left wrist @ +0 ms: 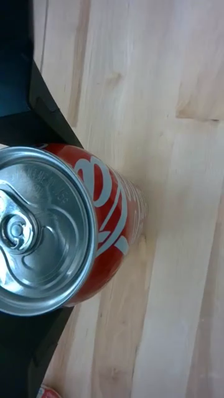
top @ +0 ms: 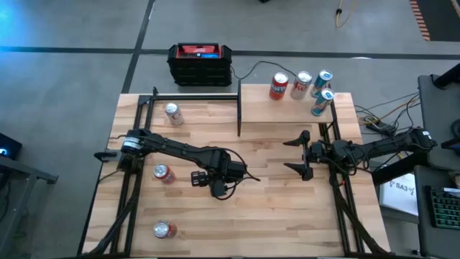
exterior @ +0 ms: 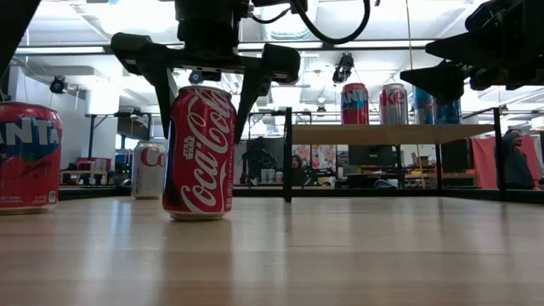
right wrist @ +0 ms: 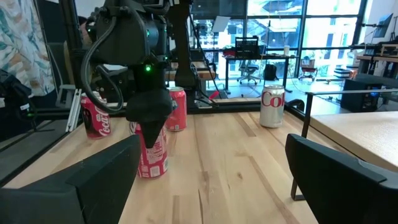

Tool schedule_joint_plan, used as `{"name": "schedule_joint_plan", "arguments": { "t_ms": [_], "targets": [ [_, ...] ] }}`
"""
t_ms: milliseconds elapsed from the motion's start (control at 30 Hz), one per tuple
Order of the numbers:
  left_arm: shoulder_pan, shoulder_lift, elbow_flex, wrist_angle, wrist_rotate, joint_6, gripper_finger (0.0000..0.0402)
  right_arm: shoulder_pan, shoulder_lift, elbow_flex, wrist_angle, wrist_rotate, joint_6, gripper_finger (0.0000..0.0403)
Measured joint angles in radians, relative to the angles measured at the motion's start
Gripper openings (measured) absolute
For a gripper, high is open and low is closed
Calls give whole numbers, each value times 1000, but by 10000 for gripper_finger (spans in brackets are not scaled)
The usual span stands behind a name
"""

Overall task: Place canned beverage on shelf
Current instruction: Put the top red white soda can on the shelf

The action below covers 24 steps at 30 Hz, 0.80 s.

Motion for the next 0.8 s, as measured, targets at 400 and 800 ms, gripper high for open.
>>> {"name": "schedule_joint_plan", "arguments": {
  "t_ms": [400,800],
  "targets": [
    [-8,0,0,46,-19,93,288,0,0,0,0,0,0,383],
    [-8,0,0,33,-20,102,288,0,0,0,0,0,0,383]
  ]
}}
